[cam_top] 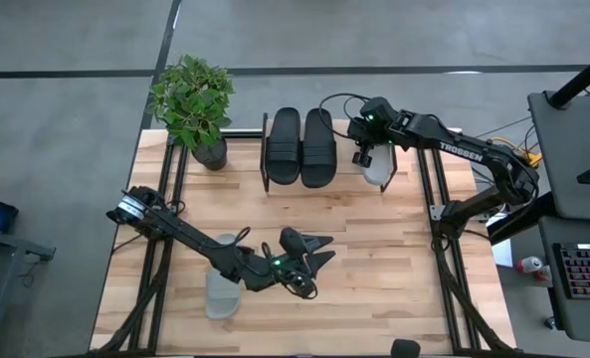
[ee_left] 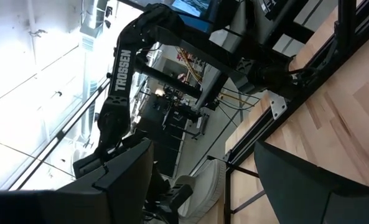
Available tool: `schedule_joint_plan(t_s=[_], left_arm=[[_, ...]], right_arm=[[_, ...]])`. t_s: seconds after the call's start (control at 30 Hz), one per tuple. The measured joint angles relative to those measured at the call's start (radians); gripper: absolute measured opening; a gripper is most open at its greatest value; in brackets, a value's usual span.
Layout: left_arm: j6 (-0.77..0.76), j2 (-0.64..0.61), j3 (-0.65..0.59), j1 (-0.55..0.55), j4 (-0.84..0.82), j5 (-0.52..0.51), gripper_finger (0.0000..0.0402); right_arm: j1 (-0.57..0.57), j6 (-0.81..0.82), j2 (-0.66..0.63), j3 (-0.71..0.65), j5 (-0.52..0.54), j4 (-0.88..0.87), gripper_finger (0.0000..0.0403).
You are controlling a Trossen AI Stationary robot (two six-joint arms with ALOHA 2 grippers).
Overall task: Pick and place slides into the shelf
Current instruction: Put the right gray slide on the shelf, then put the gray slide on the shelf
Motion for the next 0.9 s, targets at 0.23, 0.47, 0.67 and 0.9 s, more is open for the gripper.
schedule_joint_plan(t_s=[0.23, 0.47, 0.67, 0.9], left_arm=[[0.0, 0.0, 0.001, -0.005, 0.0, 0.0, 0.0264], [0.004, 0.0, 0.001, -0.006, 0.0, 0.0, 0.0264], [0.02, 0.0, 0.002, -0.007, 0.001, 0.0, 0.0264], [0.021, 0.0, 0.003, -0.008, 0.001, 0.0, 0.0264]], right_arm=[[0.004, 0.003, 0.0, 0.0, 0.018, -0.005, 0.0008], [0.006, 0.0, 0.0, -0.002, -0.016, 0.007, 0.0008], [0.021, -0.007, 0.0, 0.004, -0.034, 0.013, 0.0009], [0.058, -0.003, 0.0, 0.039, -0.047, 0.017, 0.0009]])
